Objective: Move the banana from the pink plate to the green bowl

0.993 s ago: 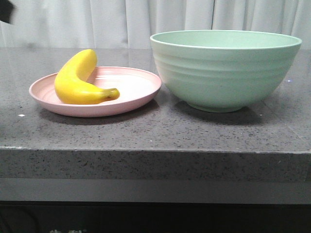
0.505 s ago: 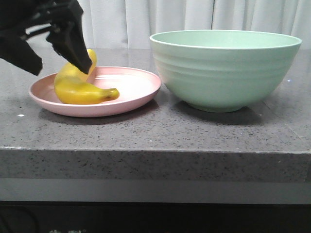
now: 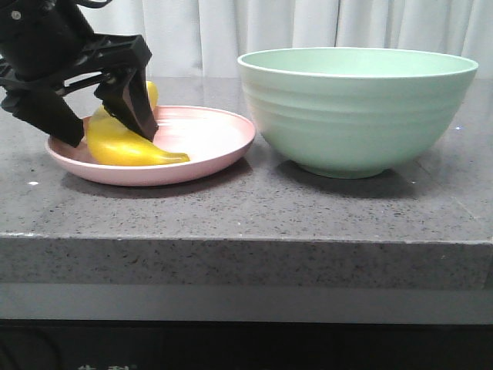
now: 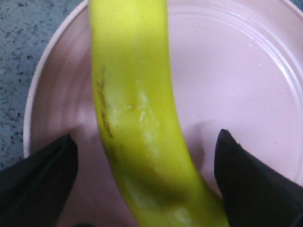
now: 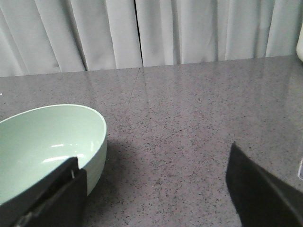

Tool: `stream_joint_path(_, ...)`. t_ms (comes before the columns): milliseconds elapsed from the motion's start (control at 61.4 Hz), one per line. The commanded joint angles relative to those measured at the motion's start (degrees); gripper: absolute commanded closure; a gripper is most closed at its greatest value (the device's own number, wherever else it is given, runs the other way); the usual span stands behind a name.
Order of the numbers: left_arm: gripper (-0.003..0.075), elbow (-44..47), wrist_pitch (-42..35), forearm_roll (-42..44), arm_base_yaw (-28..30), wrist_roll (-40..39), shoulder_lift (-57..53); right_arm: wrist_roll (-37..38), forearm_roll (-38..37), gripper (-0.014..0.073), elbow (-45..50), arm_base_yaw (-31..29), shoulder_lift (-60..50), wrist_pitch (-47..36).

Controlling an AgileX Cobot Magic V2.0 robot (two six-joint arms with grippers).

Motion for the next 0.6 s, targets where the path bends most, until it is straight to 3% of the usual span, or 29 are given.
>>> stream_joint_path(0, 0.0204, -1.7, -2.8, -0.2, -0.4, -0.5, -1.4, -0.3, -0.1, -0.0019, -1.6, -0.3, 0.9, -4.3)
stream_joint_path(342, 0.0621, -1.7, -8.0, -0.2, -0.4, -0.5, -1.4, -0.3, -0.1, -0.0019, -1.6, -0.3, 0.9, -4.3)
stream_joint_path(423, 0.0660, -2.7, -9.0, -0.2, -0.4, -0.5, -1.9, -0.3, -0.1, -0.0019, -1.6, -0.3, 0.9, -4.1)
stream_joint_path(586, 0.0667, -4.0, -7.9, -0.2, -0.7, -0.2, -6.2, -0.3, 0.0, -0.0019, -1.6, -0.3, 1.2, -1.8)
